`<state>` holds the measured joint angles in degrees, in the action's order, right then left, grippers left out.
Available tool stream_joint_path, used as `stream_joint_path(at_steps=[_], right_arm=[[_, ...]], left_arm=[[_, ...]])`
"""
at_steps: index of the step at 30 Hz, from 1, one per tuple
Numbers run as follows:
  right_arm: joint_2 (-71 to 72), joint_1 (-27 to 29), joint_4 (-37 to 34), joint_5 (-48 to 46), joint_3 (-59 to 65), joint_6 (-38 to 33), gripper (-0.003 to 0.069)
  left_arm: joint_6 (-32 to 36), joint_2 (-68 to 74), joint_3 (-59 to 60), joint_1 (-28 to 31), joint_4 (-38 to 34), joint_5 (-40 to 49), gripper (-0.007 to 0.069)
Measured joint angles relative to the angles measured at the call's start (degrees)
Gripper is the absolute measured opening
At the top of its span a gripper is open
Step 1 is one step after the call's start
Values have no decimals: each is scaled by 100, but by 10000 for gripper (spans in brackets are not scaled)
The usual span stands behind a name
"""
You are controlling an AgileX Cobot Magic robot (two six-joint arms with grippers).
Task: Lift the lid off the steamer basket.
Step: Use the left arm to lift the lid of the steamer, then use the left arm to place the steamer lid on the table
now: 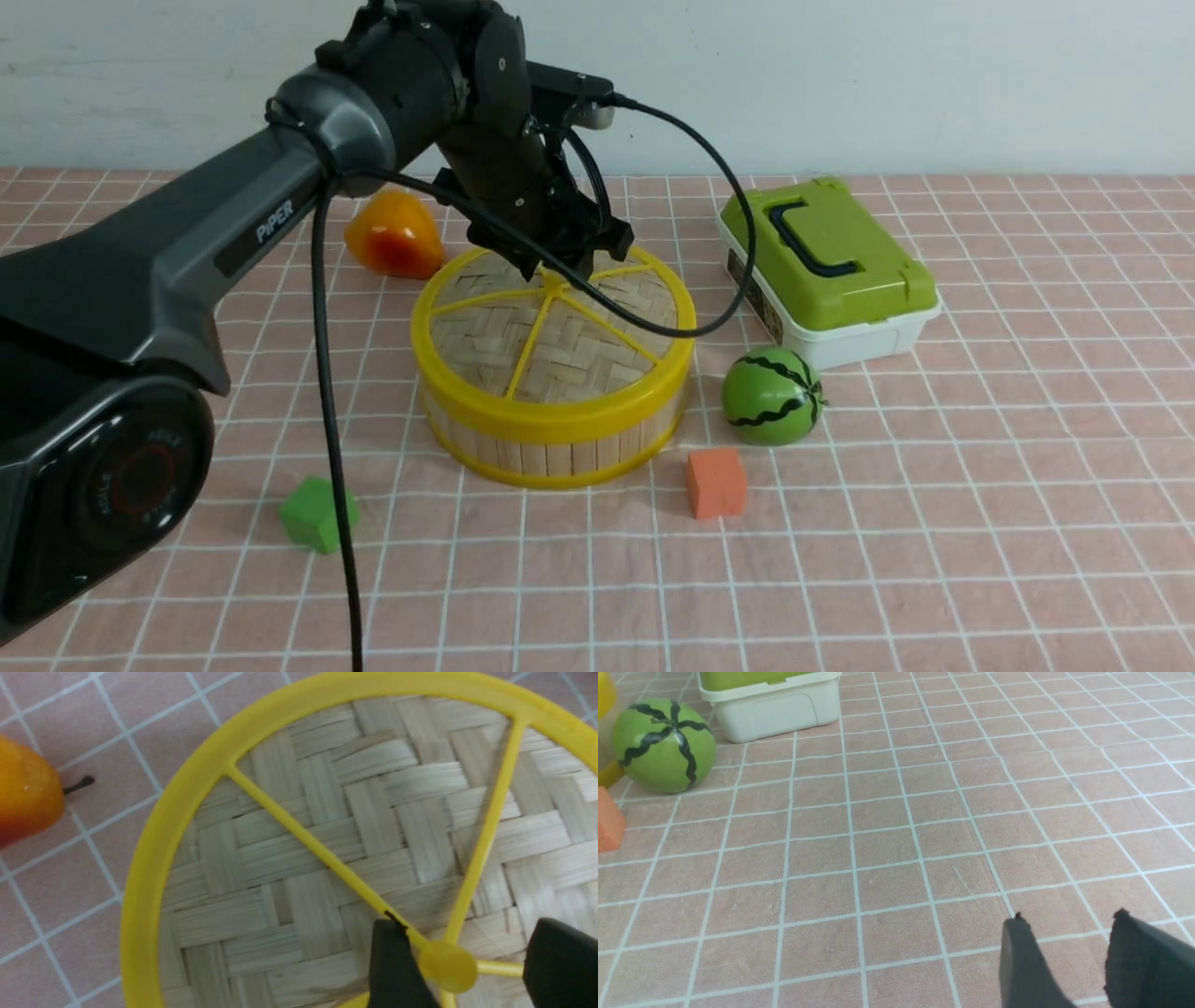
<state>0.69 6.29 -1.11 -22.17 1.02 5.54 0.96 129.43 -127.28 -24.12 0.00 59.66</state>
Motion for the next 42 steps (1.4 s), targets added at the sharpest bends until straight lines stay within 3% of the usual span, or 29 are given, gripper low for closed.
stream_joint_path(at_steps=[5,13,20,30,37,42], right_arm=[[0,0,0,0,0,0,241],[0,0,0,0,0,0,241],[0,0,0,0,0,0,241],[0,0,5,0,0,0,241],[0,0,0,0,0,0,241],[0,0,0,0,0,0,241]], left_arm=[[-95,44,0,0,0,36,303],[-134,125,-20,0,-102,113,287],[-353,127,-19,0,-80,104,99],[-634,23,-514,0,63,424,103],[-930,-911,-1009,40,872,1031,103],[-1038,-1450,-825,407,1404,1159,103]])
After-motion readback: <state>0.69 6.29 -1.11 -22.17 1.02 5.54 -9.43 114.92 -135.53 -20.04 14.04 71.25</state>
